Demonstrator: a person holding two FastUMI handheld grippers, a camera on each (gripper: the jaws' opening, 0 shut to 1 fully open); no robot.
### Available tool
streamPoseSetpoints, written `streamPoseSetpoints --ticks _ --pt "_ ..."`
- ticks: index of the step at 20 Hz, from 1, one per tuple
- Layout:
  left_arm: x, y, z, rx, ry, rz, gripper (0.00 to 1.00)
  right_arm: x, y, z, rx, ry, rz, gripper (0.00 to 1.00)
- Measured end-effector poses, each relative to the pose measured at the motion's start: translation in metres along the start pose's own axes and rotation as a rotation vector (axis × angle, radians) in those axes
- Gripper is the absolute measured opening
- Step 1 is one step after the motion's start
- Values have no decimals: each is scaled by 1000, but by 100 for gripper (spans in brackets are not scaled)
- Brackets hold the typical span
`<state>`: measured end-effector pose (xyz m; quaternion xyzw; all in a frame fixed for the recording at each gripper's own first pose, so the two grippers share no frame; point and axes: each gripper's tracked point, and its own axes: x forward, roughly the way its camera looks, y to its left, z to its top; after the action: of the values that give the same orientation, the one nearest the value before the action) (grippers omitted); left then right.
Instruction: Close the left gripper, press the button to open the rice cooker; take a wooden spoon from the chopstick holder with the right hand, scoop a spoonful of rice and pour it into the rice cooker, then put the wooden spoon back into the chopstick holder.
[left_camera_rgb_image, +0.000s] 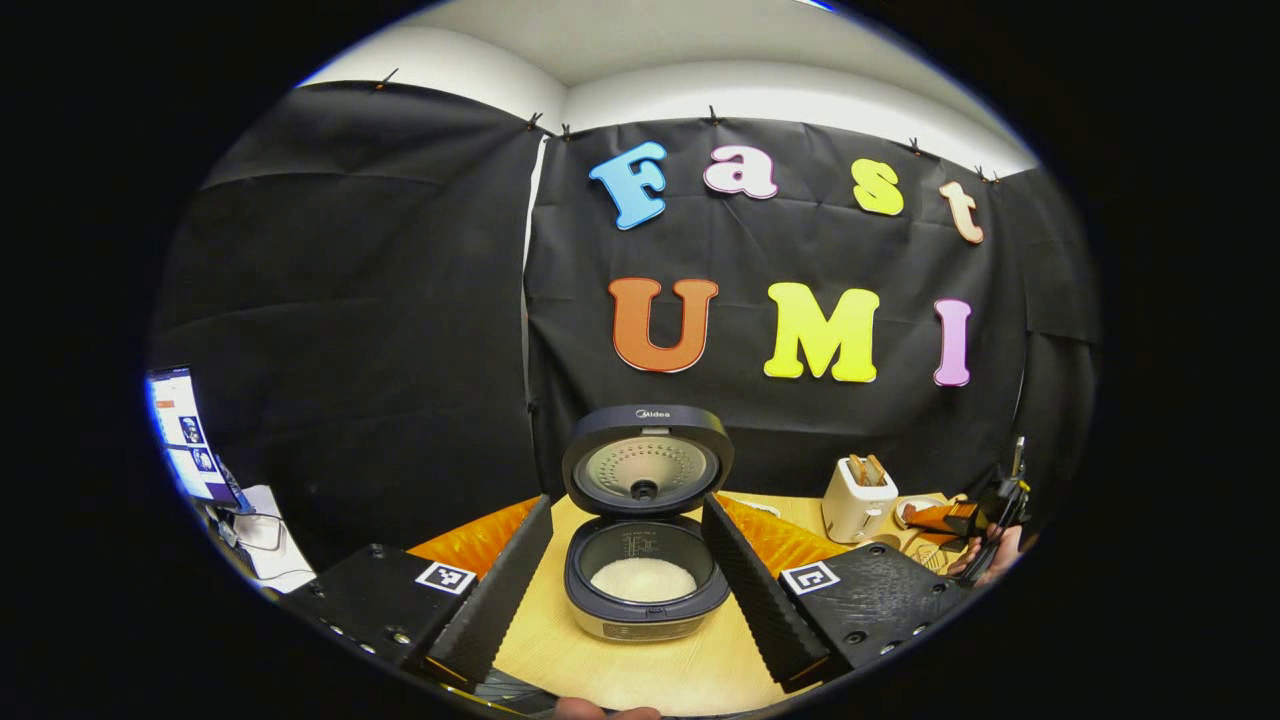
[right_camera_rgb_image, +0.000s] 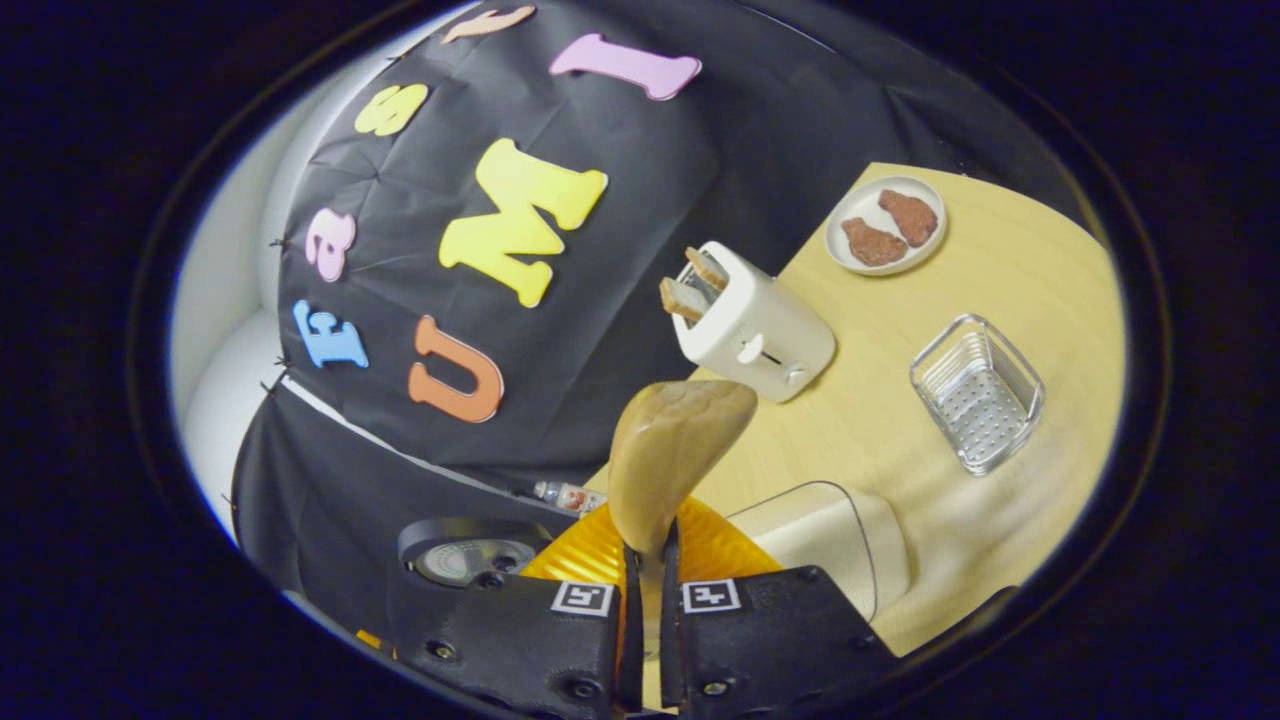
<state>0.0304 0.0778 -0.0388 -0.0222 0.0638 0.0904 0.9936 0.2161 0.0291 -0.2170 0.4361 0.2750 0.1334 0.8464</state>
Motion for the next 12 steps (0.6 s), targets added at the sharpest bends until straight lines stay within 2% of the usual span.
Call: streamPoseSetpoints --ticks 5,12 --pt "-3 10 -1 -18 -6 24 96 11 78 -8 18 28 132 12" --pt "-8 39 -6 3 -19 79 95 55 165 -77 -67 154 232 12"
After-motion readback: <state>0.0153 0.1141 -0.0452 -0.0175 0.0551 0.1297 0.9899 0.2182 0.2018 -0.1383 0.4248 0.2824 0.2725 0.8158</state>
